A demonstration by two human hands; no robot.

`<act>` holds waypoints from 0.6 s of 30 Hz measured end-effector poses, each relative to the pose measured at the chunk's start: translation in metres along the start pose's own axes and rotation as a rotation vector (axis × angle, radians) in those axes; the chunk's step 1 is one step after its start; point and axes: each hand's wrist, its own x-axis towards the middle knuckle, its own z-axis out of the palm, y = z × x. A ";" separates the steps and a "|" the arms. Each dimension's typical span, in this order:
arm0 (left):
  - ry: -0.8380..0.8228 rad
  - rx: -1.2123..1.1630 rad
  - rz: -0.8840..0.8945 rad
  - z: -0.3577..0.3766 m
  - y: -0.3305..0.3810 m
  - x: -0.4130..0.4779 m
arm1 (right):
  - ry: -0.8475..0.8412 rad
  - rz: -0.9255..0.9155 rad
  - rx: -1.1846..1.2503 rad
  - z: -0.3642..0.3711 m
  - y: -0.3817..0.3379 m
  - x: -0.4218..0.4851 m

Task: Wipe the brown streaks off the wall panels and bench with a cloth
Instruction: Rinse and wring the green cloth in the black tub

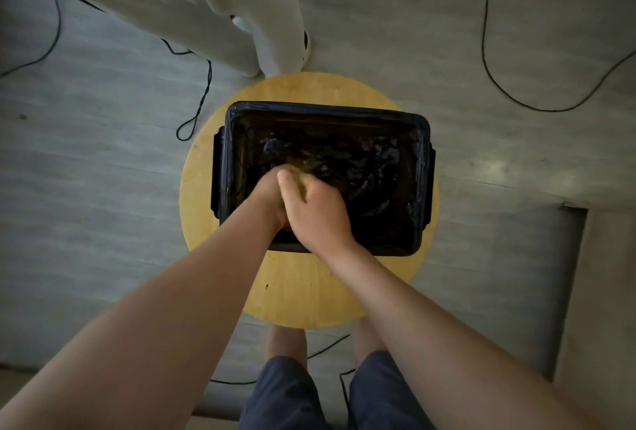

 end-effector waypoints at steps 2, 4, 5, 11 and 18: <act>0.042 0.032 0.053 0.003 0.001 -0.003 | 0.054 -0.126 -0.090 0.003 0.005 0.003; 0.037 0.060 0.091 0.008 0.003 -0.004 | 0.164 -0.169 -0.216 0.008 0.019 0.017; 0.014 0.126 0.090 0.011 0.005 -0.008 | 0.220 -0.179 -0.313 0.010 0.029 0.027; -0.057 -0.130 0.047 0.007 -0.007 -0.017 | 0.298 0.110 -0.609 -0.017 0.083 0.078; 0.065 -0.101 -0.001 0.003 -0.004 -0.003 | 0.008 0.432 -0.131 0.005 0.062 0.062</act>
